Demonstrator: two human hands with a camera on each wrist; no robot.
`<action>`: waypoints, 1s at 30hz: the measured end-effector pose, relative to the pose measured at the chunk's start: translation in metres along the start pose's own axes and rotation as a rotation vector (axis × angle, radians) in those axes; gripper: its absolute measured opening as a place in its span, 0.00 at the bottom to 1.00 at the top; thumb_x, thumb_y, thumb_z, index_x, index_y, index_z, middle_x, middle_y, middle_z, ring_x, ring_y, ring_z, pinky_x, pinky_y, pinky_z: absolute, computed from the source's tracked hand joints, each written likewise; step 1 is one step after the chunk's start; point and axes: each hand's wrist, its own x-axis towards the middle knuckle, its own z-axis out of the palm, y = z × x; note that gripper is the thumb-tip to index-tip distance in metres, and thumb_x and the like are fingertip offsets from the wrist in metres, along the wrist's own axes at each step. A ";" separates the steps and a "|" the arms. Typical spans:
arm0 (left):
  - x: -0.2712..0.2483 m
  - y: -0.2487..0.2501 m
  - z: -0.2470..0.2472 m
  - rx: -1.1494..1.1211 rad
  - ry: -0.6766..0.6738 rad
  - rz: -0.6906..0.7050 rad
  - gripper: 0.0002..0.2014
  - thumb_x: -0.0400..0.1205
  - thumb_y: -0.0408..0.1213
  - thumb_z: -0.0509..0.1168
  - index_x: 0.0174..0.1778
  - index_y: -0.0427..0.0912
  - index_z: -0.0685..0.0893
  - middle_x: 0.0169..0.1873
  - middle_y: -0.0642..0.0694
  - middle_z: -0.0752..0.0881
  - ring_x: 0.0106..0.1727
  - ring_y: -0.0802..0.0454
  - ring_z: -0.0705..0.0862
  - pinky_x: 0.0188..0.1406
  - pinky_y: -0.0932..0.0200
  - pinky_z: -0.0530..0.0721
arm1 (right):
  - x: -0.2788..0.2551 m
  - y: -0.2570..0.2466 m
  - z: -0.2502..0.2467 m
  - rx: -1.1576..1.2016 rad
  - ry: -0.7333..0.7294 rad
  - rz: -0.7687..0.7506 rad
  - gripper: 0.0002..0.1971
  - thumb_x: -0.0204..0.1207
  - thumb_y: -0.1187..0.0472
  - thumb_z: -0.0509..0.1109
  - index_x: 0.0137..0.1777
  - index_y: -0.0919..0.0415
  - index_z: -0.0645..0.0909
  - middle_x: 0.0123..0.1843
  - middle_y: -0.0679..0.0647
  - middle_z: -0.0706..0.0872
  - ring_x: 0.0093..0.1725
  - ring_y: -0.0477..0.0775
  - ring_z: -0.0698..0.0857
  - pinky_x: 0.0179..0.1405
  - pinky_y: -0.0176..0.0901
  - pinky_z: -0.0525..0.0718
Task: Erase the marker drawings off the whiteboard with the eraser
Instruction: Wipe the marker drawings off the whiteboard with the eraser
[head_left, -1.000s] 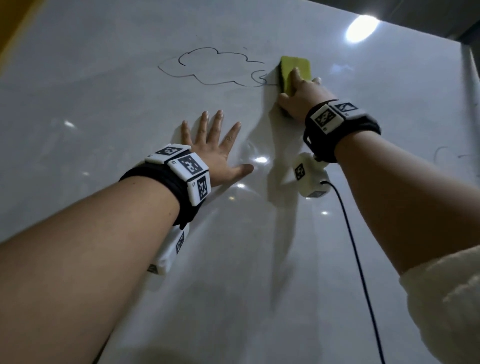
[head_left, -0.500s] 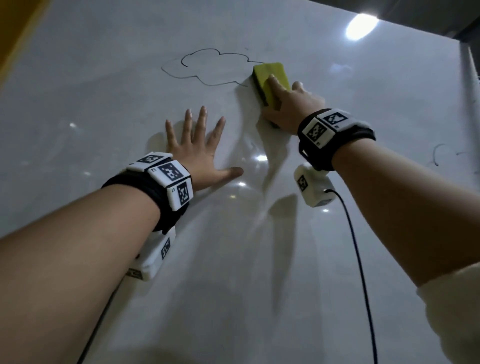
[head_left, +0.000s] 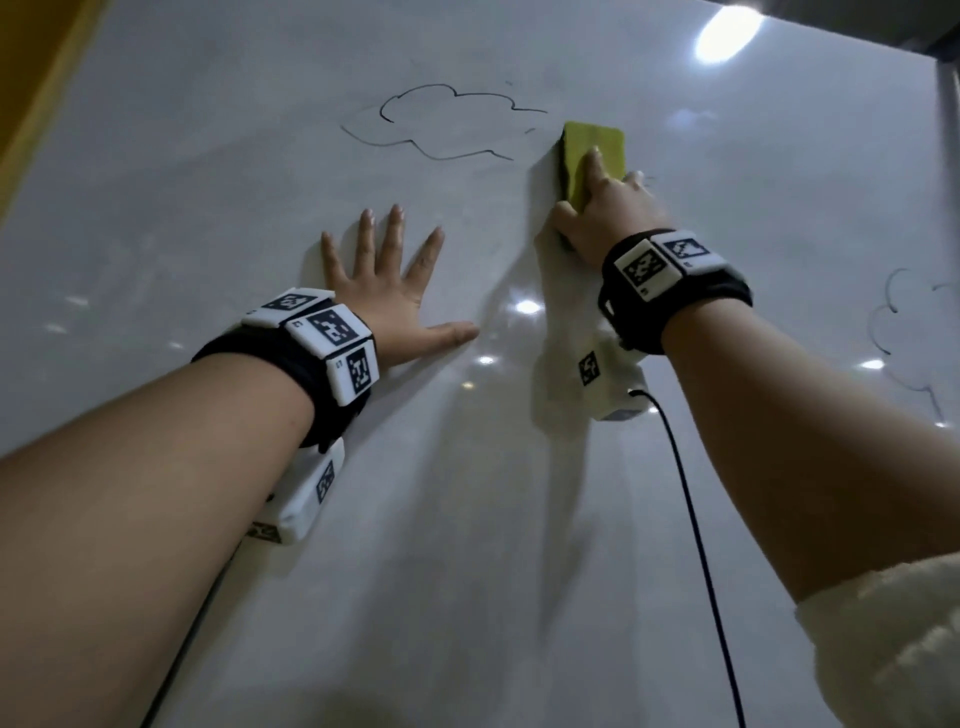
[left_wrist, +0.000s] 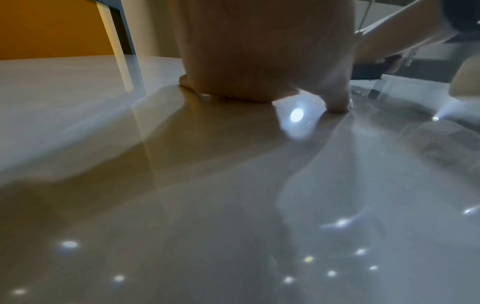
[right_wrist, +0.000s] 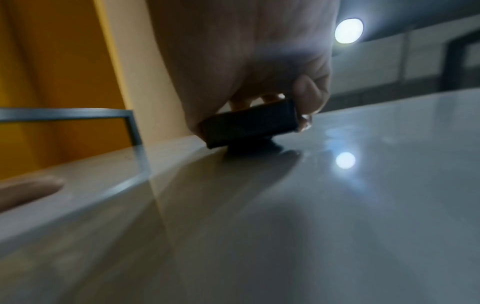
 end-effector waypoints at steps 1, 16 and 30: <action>0.000 0.001 0.000 0.000 -0.003 -0.002 0.50 0.71 0.75 0.47 0.79 0.55 0.28 0.79 0.43 0.26 0.79 0.40 0.26 0.73 0.30 0.30 | -0.004 -0.002 0.004 0.001 -0.003 -0.016 0.36 0.80 0.41 0.56 0.84 0.46 0.46 0.77 0.65 0.65 0.70 0.69 0.74 0.64 0.55 0.73; 0.001 0.002 -0.001 0.008 -0.029 -0.001 0.49 0.74 0.74 0.47 0.79 0.53 0.26 0.78 0.41 0.24 0.78 0.38 0.24 0.72 0.29 0.29 | -0.007 -0.002 0.004 0.062 -0.008 0.066 0.37 0.80 0.41 0.56 0.84 0.48 0.45 0.81 0.66 0.59 0.76 0.66 0.69 0.70 0.54 0.70; 0.001 0.000 0.003 -0.013 0.001 0.022 0.49 0.73 0.74 0.48 0.79 0.54 0.27 0.78 0.42 0.25 0.78 0.39 0.25 0.72 0.31 0.27 | 0.018 0.008 -0.010 0.084 0.000 0.029 0.36 0.79 0.43 0.57 0.84 0.51 0.48 0.80 0.70 0.62 0.76 0.68 0.67 0.72 0.54 0.69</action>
